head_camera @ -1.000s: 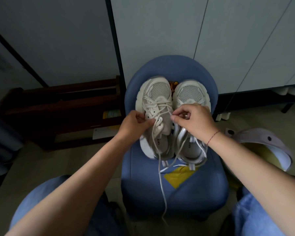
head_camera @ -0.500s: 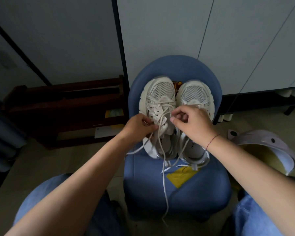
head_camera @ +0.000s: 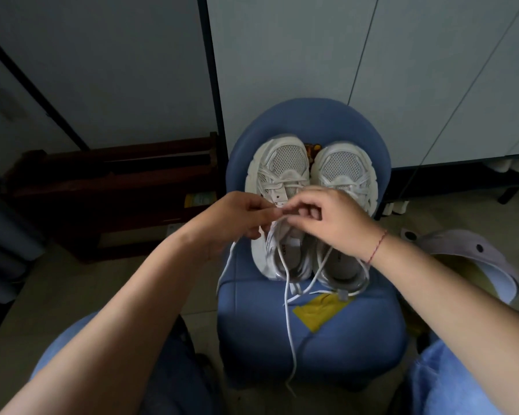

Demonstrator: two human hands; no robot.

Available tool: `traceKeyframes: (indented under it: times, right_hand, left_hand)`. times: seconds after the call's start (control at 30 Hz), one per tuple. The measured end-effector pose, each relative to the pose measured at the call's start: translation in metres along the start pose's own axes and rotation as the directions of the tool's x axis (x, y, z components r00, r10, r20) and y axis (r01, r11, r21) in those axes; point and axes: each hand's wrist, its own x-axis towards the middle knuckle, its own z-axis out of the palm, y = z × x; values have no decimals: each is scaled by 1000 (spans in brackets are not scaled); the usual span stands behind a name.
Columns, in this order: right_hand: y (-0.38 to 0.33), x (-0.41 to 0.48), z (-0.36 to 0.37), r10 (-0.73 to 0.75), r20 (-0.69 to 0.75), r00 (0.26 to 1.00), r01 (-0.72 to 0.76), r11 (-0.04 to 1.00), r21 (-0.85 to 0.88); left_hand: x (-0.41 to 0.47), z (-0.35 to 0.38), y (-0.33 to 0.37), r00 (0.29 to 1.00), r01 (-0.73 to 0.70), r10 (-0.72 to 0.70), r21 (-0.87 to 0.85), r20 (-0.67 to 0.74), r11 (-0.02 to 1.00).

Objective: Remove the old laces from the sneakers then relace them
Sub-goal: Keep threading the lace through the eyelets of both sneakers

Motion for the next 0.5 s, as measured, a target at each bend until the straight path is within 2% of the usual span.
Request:
traceKeyframes:
  times: [0.07, 0.13, 0.23, 0.3, 0.33, 0.4, 0.43, 0.5]
  right_hand:
    - [7, 3, -9, 63, -64, 996, -60, 997, 58]
    - [16, 6, -18, 172, -207, 963, -139, 976, 166]
    - [32, 9, -26, 375, -407, 833, -272, 917, 291]
    - [36, 7, -30, 446, -476, 758, -355, 894, 273]
    - [33, 5, -30, 413, -508, 756, -368, 910, 191]
    - [19, 3, -29, 203, -499, 842, -254, 966, -36]
    - [9, 2, -25, 109, -416, 903, -158, 984, -86]
    - [-10, -2, -12, 24, -162, 987, -39, 995, -89]
  left_hand:
    - [1, -5, 1, 1000, 3, -3, -12, -7, 1000]
    - [1, -9, 2, 1000, -12, 12, -24, -4, 1000]
    - [0, -9, 3, 1000, -13, 13, -6, -14, 1000]
    - [1, -8, 2, 1000, 6, -5, 15, -19, 1000]
    - [1, -7, 1, 1000, 15, -14, 22, -15, 1000]
    - [2, -4, 0, 1000, 18, -18, 26, -3, 1000]
    - [2, -2, 0, 1000, 12, -12, 17, -2, 1000]
    - [3, 2, 1, 1000, -2, 1, -11, -11, 1000]
